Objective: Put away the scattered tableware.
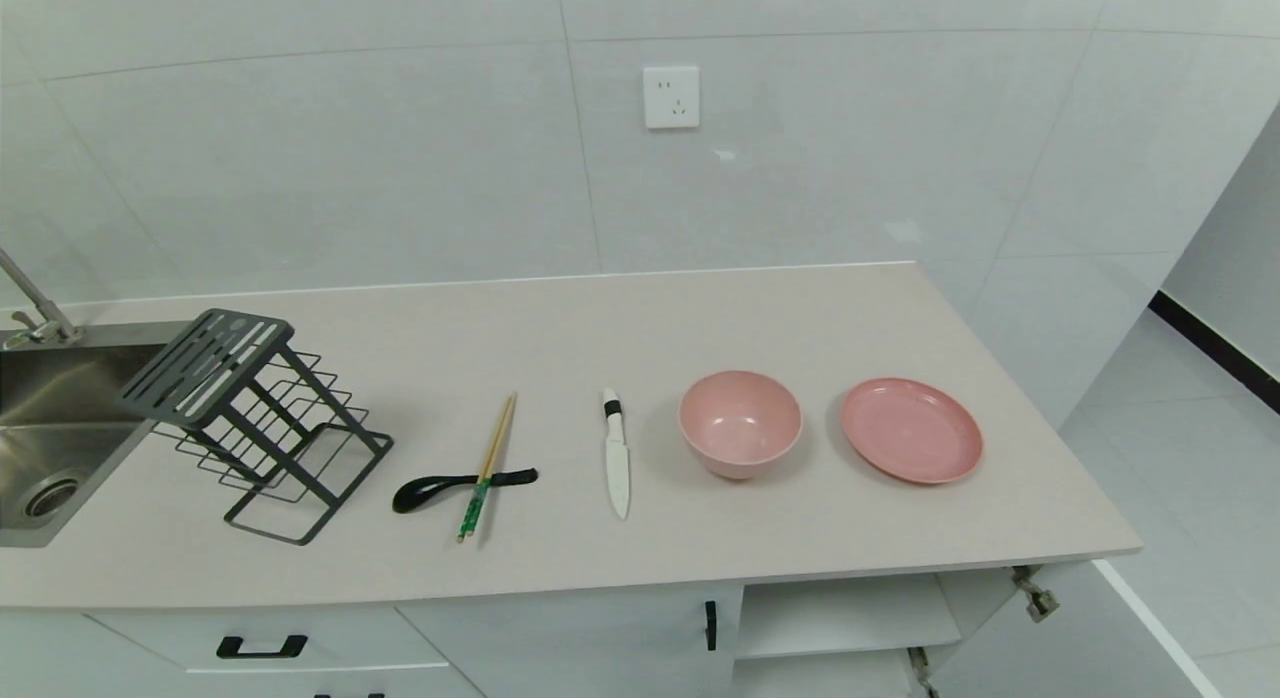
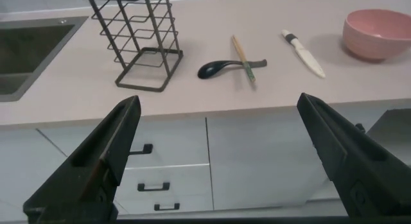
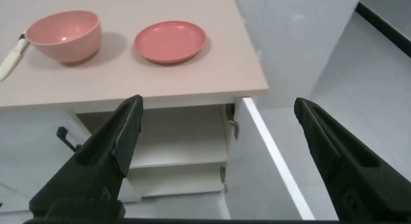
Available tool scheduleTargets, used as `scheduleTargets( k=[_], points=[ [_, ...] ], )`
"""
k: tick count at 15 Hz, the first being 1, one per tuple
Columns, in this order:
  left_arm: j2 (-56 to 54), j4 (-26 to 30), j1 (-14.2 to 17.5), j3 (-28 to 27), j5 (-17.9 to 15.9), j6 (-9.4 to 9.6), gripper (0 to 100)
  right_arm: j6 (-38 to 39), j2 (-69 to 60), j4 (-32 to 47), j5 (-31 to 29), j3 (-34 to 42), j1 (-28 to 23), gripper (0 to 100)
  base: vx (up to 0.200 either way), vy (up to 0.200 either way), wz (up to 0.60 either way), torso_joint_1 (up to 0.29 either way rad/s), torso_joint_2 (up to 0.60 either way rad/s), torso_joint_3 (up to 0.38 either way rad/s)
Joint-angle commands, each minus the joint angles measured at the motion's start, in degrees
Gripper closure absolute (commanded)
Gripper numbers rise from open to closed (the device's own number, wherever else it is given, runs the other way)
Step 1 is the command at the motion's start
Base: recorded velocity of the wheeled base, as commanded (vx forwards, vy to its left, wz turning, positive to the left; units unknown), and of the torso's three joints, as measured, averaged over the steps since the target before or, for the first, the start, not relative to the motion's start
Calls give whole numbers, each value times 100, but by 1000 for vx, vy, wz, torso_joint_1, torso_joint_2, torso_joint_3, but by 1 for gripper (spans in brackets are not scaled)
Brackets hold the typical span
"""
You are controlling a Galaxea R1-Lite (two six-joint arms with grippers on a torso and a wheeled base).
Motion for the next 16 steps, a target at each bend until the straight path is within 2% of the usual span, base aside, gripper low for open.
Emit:
scheduleTargets(
  k=[1, 7, 12, 16],
  points=[
    [7, -2, 2, 0, -1, -7, 0, 2, 2, 0, -2, 0, -2, 0, 0, 0, 0, 36, -56, -27],
    [7, -2, 2, 0, -9, 37, 0, 2, 2, 0, -2, 0, -2, 0, 0, 0, 0, 0, 0, 0],
    [7, 7, 2, 0, -18, 64, 0, -25, 2, 0, 16, 0, -2, 0, 200, 0, 0, 3, 1, 4],
    [7, 16, 2, 0, -27, 143, 0, -16, 2, 0, 16, 0, -2, 0, 0, 0, 0, 0, 0, 0]
  ],
)
